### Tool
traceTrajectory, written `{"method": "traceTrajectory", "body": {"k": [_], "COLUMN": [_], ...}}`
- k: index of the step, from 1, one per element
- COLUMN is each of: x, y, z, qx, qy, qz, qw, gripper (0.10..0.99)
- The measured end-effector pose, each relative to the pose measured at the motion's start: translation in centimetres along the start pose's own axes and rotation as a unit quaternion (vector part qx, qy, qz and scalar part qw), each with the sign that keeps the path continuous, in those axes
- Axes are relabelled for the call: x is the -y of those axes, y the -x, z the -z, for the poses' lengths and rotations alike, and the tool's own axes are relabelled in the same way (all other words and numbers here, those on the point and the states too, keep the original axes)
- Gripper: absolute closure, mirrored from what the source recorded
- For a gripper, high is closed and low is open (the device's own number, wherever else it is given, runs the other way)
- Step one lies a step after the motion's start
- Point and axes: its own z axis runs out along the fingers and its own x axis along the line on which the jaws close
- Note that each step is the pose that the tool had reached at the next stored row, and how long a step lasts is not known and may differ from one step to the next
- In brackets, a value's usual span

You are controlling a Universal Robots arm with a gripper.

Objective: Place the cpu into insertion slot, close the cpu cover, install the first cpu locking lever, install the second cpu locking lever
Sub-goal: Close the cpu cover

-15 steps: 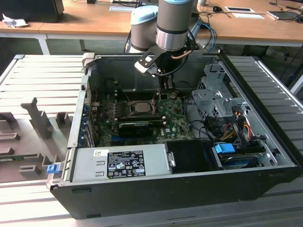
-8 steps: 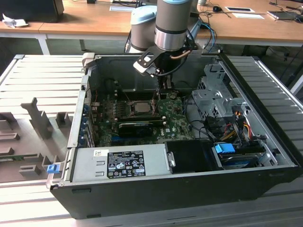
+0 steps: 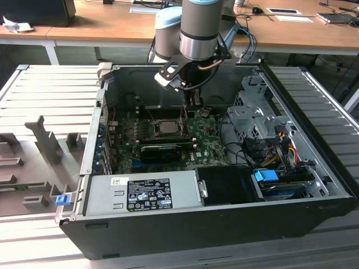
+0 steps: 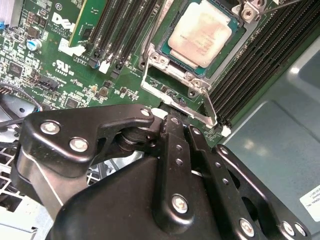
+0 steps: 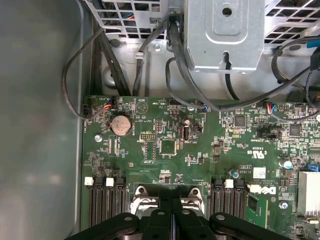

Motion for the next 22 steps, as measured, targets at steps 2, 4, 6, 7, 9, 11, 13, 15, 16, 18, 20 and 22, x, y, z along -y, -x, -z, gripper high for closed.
{"method": "traceTrajectory", "body": {"k": [2, 4, 6, 7, 9, 11, 13, 15, 16, 18, 20, 22], "x": [0.11, 0.17, 0.36, 0.49, 0.96, 1.37, 2.74, 4.03, 4.52, 5.29, 5.48, 5.70], "y": [0.00, -0.01, -0.01, -0.01, -0.03, -0.04, -0.07, -0.11, -0.13, -0.15, -0.15, -0.16], "z": [0.00, 0.00, 0.01, 0.01, -0.02, -0.57, -1.18, -1.27, -1.27, -1.27, -1.27, -1.27], "qx": [0.0000, 0.0000, 0.0000, 0.0000, 0.0000, 0.0000, 0.0000, -0.0001, -0.0001, -0.0001, 0.0000, 0.0000], "qy": [0.0000, 0.0000, 0.0000, 0.0000, 0.0000, 0.0000, 0.0000, 0.0000, -0.0001, -0.0001, -0.0001, -0.0001], "qz": [0.000, 0.000, 0.000, 0.000, 0.000, 0.000, 0.002, 0.004, 0.004, 0.004, 0.004, 0.004], "qw": [1.0000, 1.0000, 1.0000, 1.0000, 1.0000, 1.0000, 1.0000, 1.0000, 1.0000, 1.0000, 1.0000, 1.0000], "gripper": [0.980, 0.980, 0.980, 0.980, 0.980, 0.980, 0.980, 0.980, 0.980, 0.980, 0.980, 0.980]}}
